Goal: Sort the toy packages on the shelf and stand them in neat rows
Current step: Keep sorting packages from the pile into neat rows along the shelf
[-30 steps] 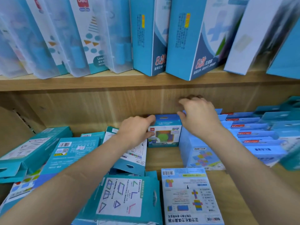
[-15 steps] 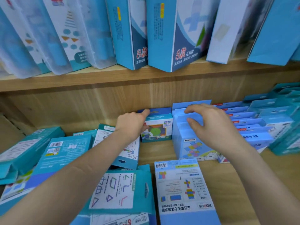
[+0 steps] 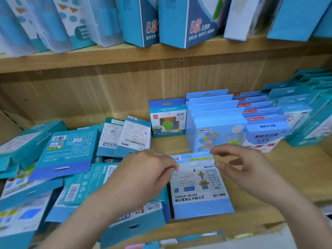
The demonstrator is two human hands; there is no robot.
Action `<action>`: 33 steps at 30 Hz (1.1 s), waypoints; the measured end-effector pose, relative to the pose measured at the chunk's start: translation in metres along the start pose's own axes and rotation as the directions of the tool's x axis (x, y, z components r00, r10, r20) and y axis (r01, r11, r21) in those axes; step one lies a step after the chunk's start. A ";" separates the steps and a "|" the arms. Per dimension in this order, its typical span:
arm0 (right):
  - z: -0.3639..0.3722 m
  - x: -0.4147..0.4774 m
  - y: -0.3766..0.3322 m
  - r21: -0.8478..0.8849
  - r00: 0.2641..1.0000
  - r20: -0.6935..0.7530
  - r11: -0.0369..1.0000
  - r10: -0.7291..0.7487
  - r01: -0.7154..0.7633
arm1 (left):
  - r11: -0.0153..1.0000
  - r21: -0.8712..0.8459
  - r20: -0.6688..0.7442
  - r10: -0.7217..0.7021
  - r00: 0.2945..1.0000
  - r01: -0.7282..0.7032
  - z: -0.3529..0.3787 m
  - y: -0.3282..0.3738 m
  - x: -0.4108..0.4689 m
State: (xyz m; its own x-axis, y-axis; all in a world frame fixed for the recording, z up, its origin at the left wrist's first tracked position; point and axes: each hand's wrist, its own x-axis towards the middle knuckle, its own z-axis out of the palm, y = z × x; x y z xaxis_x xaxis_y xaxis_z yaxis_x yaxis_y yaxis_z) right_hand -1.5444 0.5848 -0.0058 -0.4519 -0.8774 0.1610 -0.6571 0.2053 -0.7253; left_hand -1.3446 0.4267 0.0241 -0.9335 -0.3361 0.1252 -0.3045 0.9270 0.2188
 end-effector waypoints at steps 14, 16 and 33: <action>0.024 -0.039 0.040 -0.251 0.915 0.397 0.951 -0.069 0.181 | 0.877 0.475 0.361 -0.265 0.894 0.068 0.087 0.103 0.019; 0.019 -0.038 0.051 -0.227 0.904 0.418 0.954 -0.088 0.198 | 0.893 0.436 0.261 -0.241 0.935 0.109 0.100 0.099 0.017; -0.060 -0.026 0.064 0.722 0.997 0.074 0.690 -0.013 -0.045 | 0.436 -0.889 -0.249 -0.720 0.648 0.143 0.041 0.147 0.034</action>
State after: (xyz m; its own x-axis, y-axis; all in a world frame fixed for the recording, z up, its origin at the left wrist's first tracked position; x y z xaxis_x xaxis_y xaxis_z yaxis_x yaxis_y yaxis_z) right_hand -1.6117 0.6467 -0.0162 -0.3973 -0.9098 0.1201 0.0027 -0.1320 -0.9912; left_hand -1.4290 0.5587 0.0206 -0.3384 -0.9266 0.1643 -0.0979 0.2083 0.9732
